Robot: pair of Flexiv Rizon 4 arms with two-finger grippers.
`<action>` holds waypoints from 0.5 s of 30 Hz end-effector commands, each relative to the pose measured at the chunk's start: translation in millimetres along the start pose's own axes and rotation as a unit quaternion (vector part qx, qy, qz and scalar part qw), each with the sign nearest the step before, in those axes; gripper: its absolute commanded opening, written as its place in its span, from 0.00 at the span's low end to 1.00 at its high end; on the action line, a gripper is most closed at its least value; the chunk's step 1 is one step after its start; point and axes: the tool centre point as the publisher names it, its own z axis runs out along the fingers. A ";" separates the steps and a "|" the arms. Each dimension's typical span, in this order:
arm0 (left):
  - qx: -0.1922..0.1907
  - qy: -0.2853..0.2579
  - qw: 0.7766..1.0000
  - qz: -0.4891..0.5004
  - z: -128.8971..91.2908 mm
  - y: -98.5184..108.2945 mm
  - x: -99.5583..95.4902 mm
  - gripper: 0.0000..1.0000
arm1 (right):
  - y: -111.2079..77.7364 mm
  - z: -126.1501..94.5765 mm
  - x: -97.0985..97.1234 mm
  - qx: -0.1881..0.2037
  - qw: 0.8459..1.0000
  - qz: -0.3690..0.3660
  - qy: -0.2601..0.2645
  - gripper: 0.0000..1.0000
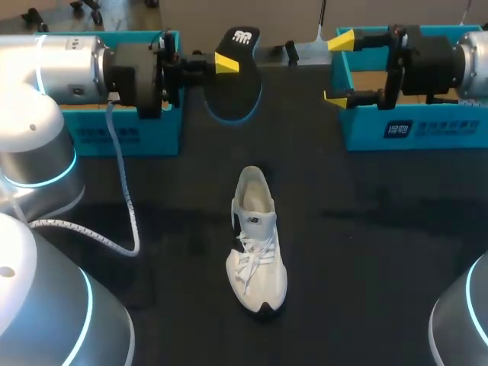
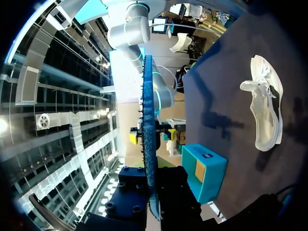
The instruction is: Take the shoe out of the shoebox, open the shoe tongue, remove and reinsert the insole, then place the shoe into the shoebox
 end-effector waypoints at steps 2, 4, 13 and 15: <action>0.001 0.014 0.999 -0.036 -1.4 -0.9 0.0 0.00 | 0.4 1.9 -0.7 0.000 1.000 0.000 0.000 1.00; 0.004 0.022 0.996 -0.081 -4.8 -4.4 -0.3 0.00 | 0.4 1.9 -0.7 0.000 1.000 0.000 0.000 1.00; 0.004 0.016 0.932 -0.362 -9.4 -23.8 -7.4 0.00 | 0.4 1.9 -0.7 0.000 1.000 0.000 0.000 1.00; 0.002 0.008 0.894 -0.449 -11.5 -27.4 -9.2 0.00 | 0.4 1.9 -0.7 0.000 1.000 0.000 0.000 1.00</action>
